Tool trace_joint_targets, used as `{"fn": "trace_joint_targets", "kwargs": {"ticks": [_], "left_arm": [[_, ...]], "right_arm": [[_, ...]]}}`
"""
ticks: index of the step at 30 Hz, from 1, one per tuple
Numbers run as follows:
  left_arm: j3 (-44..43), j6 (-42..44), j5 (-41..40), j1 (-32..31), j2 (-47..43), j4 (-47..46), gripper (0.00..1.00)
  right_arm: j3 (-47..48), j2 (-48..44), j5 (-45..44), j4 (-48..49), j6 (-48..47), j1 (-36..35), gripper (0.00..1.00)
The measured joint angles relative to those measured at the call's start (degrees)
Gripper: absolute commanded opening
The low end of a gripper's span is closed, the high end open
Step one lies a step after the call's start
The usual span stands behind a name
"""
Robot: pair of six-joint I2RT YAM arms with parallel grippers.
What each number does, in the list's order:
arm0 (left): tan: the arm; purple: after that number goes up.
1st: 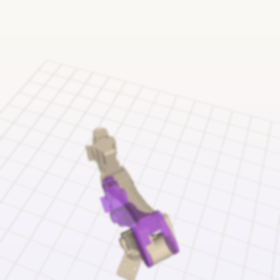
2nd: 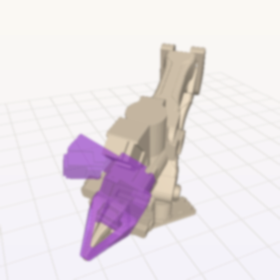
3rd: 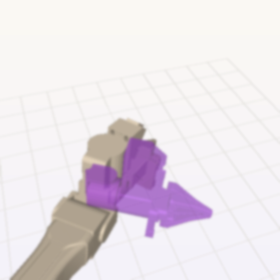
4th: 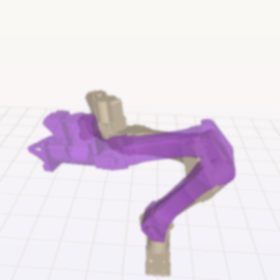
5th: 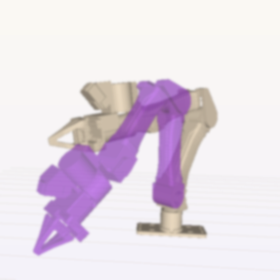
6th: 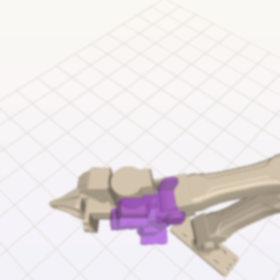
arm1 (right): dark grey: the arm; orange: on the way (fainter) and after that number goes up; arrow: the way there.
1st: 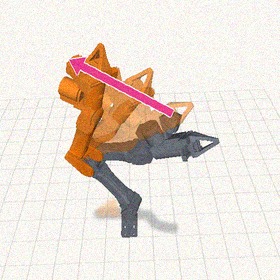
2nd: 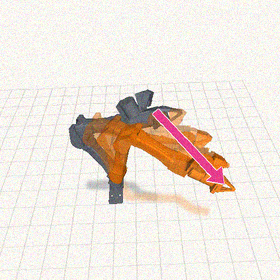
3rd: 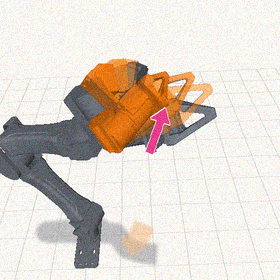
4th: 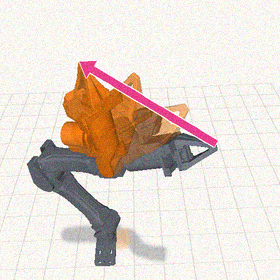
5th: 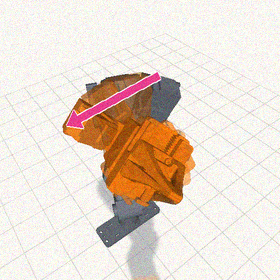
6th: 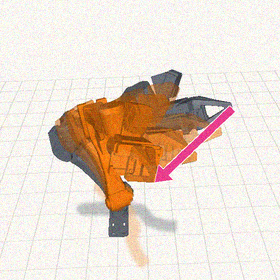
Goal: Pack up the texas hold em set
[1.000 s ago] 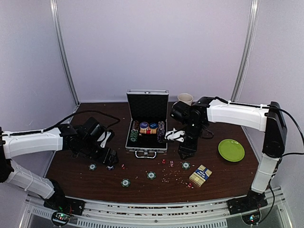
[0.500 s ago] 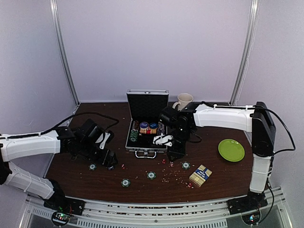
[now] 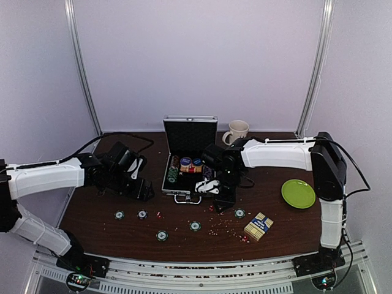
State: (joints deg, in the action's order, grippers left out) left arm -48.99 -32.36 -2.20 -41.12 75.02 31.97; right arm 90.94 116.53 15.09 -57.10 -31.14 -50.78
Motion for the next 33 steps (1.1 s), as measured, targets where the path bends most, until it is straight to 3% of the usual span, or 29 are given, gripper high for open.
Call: {"fn": "trace_joint_targets", "kwargs": {"ticks": [7, 15, 22, 33], "left_arm": [[-10.3, -1.0, 1.3, 6.7, 12.8, -5.4, 0.80], [-22.8, 0.9, 6.4, 8.1, 29.2, -9.2, 0.78], [-22.9, 1.0, 10.3, 8.0, 32.3, -10.8, 0.78], [-23.6, 1.6, 12.5, 5.9, 34.1, -11.3, 0.78]], "right_arm": [[-0.2, 0.0, 0.3, 0.0, 0.0, 0.0, 0.36], [-2.5, -4.7, 1.4, 0.0, 0.7, 0.0, 0.39], [-5.1, -10.6, 2.7, 0.0, 0.9, 0.0, 0.40], [-5.9, -11.4, 3.1, 0.0, 1.0, 0.0, 0.40]]}}
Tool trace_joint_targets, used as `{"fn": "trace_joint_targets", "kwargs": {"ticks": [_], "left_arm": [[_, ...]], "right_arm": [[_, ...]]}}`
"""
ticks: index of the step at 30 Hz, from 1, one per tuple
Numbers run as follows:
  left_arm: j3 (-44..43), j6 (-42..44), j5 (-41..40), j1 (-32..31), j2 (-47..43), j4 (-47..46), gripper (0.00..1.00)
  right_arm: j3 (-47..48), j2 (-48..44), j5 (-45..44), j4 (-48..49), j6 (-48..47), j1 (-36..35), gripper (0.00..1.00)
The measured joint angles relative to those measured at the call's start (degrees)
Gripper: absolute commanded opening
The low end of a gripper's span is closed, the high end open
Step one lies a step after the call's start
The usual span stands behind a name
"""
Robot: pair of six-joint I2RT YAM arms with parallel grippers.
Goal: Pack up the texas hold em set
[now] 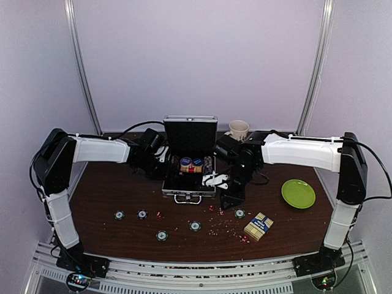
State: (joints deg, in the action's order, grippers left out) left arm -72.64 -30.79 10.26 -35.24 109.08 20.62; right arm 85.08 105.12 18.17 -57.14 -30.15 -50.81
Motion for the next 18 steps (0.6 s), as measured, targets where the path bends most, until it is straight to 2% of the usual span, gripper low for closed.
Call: {"fn": "trace_joint_targets", "kwargs": {"ticks": [9, 18], "left_arm": [[-1.1, 0.1, -1.2, -1.0, 0.5, 0.9, 0.77], [-2.2, 0.0, -0.9, -5.5, 1.4, 0.1, 0.76]], "right_arm": [[-1.9, -0.5, 0.1, 0.0, 0.0, 0.0, 0.40], [-1.9, -0.9, 1.4, 0.0, -0.1, 0.0, 0.40]]}}
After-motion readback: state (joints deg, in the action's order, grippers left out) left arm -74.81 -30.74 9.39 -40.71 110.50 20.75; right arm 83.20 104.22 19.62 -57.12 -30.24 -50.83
